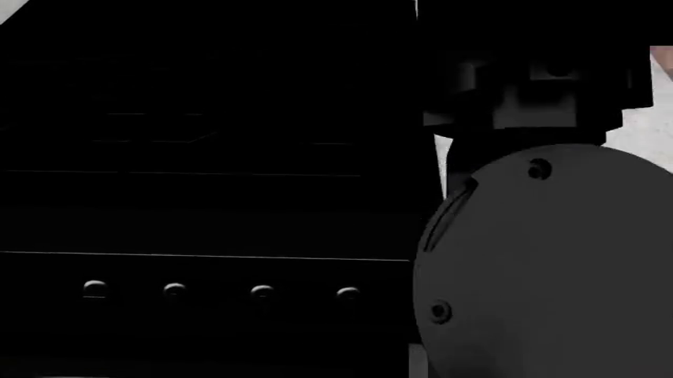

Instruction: Press the stop button on the microwave

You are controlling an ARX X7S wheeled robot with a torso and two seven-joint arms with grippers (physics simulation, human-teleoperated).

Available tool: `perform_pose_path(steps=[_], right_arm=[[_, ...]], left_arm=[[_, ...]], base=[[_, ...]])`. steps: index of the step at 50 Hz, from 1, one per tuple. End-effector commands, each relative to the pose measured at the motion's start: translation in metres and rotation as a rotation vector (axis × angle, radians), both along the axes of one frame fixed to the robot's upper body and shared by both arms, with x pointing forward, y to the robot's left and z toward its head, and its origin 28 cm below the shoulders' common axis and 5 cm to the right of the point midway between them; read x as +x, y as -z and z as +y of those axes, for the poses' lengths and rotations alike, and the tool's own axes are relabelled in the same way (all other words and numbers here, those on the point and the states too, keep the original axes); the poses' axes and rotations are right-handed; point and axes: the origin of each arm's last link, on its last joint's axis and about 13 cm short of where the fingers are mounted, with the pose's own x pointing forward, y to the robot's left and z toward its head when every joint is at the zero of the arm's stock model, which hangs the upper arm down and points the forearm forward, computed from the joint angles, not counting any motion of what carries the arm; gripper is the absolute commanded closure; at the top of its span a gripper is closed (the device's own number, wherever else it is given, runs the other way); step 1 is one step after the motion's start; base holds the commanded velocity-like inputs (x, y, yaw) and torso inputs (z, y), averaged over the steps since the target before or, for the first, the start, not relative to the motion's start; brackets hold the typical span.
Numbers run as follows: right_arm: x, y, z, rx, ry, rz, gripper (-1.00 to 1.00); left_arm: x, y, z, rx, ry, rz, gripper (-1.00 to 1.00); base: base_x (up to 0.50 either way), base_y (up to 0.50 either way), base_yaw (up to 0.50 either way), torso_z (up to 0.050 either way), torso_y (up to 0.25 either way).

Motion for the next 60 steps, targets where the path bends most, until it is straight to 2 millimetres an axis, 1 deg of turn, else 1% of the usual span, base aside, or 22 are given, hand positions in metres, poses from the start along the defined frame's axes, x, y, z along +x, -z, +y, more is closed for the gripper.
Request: perform_pose_path(steps=[1,2,3,4,6,8,10,14,20,27,29,30,31,32,38,41,42,44,47,51,56,60], right_arm=[[0.021,-0.047,0.011,-0.049,0.041,0.031,-1.0],[0.025,-0.05,0.012,-0.049,0.041,0.043,-1.0],[0.03,-0.053,0.012,-0.043,0.04,0.057,-1.0],[0.035,-0.058,0.013,-0.04,0.054,0.062,-1.0],[0.042,-0.065,0.013,-0.027,0.063,0.074,-1.0],[0.054,-0.078,0.015,-0.028,0.092,0.078,-1.0],[0.062,-0.086,0.015,-0.025,0.119,0.081,-1.0],[0.074,-0.102,0.015,0.008,0.119,0.11,-1.0],[0.079,-0.128,0.017,0.022,0.135,0.096,-1.0],[0.083,-0.153,0.024,0.054,0.094,0.135,-1.0],[0.083,-0.156,0.026,0.051,0.078,0.139,-1.0],[0.082,-0.155,0.027,0.023,0.039,0.131,-1.0],[0.083,-0.155,0.028,0.011,0.045,0.098,-1.0],[0.084,-0.156,0.029,0.031,0.011,0.145,-1.0],[0.088,-0.154,0.03,0.017,0.042,0.141,-1.0],[0.089,-0.156,0.029,0.023,0.104,0.121,-1.0],[0.088,-0.156,0.029,0.026,0.077,0.12,-1.0],[0.088,-0.157,0.029,0.024,0.08,0.119,-1.0],[0.085,-0.162,0.031,0.025,0.043,0.106,-1.0],[0.084,-0.174,0.032,0.039,0.04,0.087,-1.0],[0.072,-0.18,0.039,0.031,0.017,0.071,-1.0],[0.073,-0.183,0.039,0.052,-0.047,0.055,-1.0]], left_arm=[[-0.033,0.006,-0.05,-0.179,-0.025,0.272,-1.0],[-0.046,0.002,-0.064,-0.214,-0.034,0.353,-1.0],[-0.03,-0.002,-0.058,-0.186,-0.023,0.286,-1.0],[-0.026,-0.004,-0.056,-0.184,-0.022,0.28,-1.0],[-0.025,-0.006,-0.055,-0.182,-0.023,0.283,-1.0],[-0.024,-0.009,-0.053,-0.18,-0.019,0.282,-1.0],[-0.024,-0.01,-0.052,-0.185,-0.026,0.284,-1.0],[-0.022,-0.014,-0.049,-0.19,-0.031,0.284,-1.0],[-0.018,-0.023,-0.042,-0.187,-0.04,0.281,-1.0],[-0.015,-0.037,-0.035,-0.191,-0.041,0.283,-1.0],[-0.013,-0.039,-0.033,-0.193,-0.045,0.281,-1.0],[-0.013,-0.039,-0.034,-0.194,-0.044,0.284,-1.0],[-0.014,-0.039,-0.034,-0.195,-0.042,0.287,-1.0],[-0.014,-0.039,-0.034,-0.197,-0.043,0.289,-1.0],[-0.014,-0.038,-0.034,-0.199,-0.043,0.285,-1.0],[-0.014,-0.037,-0.034,-0.201,-0.04,0.285,-1.0],[-0.014,-0.037,-0.034,-0.2,-0.041,0.285,-1.0],[-0.014,-0.038,-0.034,-0.199,-0.041,0.285,-1.0],[-0.014,-0.039,-0.035,-0.2,-0.039,0.284,-1.0],[-0.012,-0.044,-0.032,-0.2,-0.037,0.284,-1.0],[-0.011,-0.048,-0.031,-0.199,-0.035,0.28,-1.0],[-0.013,-0.047,-0.032,-0.202,-0.04,0.28,-1.0]], base=[[0.0,0.0,0.0,0.048,0.133],[0.0,0.0,0.0,0.049,0.135],[0.0,0.0,0.0,0.048,0.133],[0.0,0.0,0.0,0.049,0.133],[0.0,0.0,0.0,0.048,0.132],[0.0,0.0,0.0,0.048,0.133],[0.0,0.0,0.0,0.048,0.133],[0.0,0.0,0.0,0.048,0.133],[0.0,0.0,0.0,0.048,0.133],[0.0,0.0,0.0,0.048,0.133],[0.0,0.0,0.0,0.048,0.133],[0.0,0.0,0.0,0.048,0.133],[0.19,0.0,0.0,0.048,0.133],[0.5,-0.12,0.0,0.048,0.133],[0.5,-0.12,0.0,0.048,0.134],[0.5,-0.1,0.0,0.048,0.133],[0.0,0.0,0.0,0.048,0.135],[0.0,0.0,0.0,0.048,0.134],[0.0,0.0,0.0,0.048,0.132],[0.0,0.0,0.0,0.048,0.133],[0.0,0.0,0.0,0.048,0.133],[0.25,0.0,0.0,0.049,0.133]])
